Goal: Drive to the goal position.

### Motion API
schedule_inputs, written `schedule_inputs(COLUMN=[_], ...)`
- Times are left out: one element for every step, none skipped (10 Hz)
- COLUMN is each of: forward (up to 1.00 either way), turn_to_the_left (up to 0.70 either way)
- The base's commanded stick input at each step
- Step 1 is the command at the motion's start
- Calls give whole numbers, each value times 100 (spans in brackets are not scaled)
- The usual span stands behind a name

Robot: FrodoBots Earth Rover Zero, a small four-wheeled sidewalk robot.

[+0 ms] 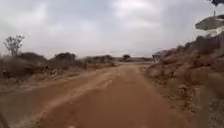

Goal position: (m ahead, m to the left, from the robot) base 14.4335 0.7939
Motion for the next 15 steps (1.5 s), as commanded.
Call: schedule_inputs(forward=[50, 50, 50, 50, 50, 50, 50, 50, 50, 50, 50, 50, 50, 50, 50], turn_to_the_left=[0, 0, 0, 0, 0, 0, 0, 0, 0, 0, 0, 0, 0, 0, 0])
